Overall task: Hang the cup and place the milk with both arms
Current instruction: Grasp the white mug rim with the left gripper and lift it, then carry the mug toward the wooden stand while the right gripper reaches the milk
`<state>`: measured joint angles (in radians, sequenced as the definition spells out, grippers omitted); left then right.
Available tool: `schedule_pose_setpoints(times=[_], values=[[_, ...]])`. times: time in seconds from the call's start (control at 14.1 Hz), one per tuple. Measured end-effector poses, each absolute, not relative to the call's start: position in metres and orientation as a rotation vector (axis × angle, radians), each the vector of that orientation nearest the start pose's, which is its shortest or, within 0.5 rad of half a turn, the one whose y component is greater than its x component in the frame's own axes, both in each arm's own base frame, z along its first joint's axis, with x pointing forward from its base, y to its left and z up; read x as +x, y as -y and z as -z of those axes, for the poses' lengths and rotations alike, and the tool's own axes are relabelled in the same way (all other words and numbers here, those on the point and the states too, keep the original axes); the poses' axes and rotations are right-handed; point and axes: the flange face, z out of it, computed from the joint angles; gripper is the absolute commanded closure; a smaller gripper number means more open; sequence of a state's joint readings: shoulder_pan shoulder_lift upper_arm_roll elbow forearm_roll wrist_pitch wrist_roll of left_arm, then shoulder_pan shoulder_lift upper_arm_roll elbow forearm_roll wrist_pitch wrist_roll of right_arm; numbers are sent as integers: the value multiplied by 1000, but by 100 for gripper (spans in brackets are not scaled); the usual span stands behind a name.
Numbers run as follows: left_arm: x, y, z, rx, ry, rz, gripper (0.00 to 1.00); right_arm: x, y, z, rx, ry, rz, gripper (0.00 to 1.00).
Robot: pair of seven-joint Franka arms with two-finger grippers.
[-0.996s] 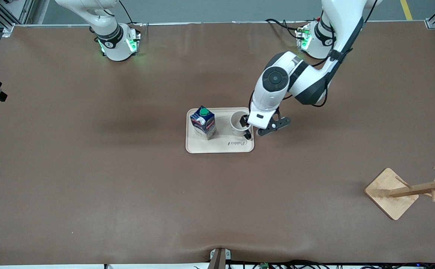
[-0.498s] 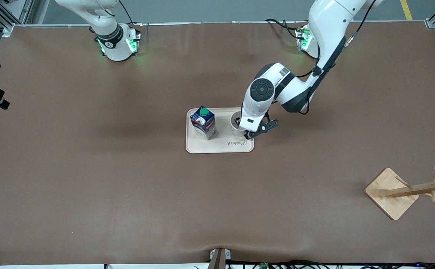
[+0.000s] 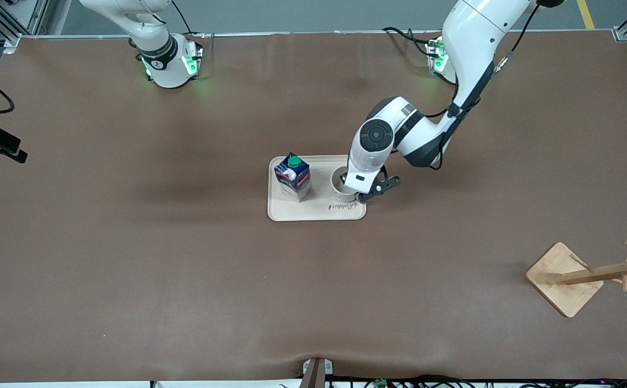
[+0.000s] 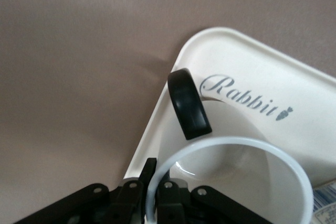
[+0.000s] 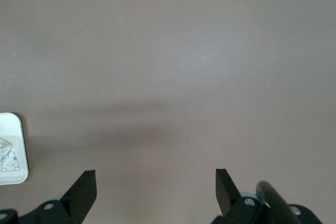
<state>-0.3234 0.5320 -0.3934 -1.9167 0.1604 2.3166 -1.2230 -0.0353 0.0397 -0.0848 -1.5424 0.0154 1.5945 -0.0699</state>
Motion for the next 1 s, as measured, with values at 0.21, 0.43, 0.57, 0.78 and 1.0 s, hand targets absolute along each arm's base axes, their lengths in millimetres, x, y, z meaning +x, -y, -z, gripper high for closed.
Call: schedule_pose_setpoints(times=[0.21, 0.43, 0.57, 0.78, 1.0], values=[[487, 392, -240, -3055, 684, -135, 100, 566, 56, -606, -3072, -69, -34, 0], [505, 386, -281, -3058, 697, -51, 100, 573, 44, -589, -2963, -73, -59, 0], [519, 377, -320, -3046, 687, 27, 100, 581, 36, -577, -2944, -63, -65, 0], [542, 343, -373, -3065, 614, 125, 100, 588, 7, -566, -2942, -33, -95, 0], [568, 280, -419, -3075, 459, 209, 100, 593, -25, -551, -2944, 4, -136, 0]])
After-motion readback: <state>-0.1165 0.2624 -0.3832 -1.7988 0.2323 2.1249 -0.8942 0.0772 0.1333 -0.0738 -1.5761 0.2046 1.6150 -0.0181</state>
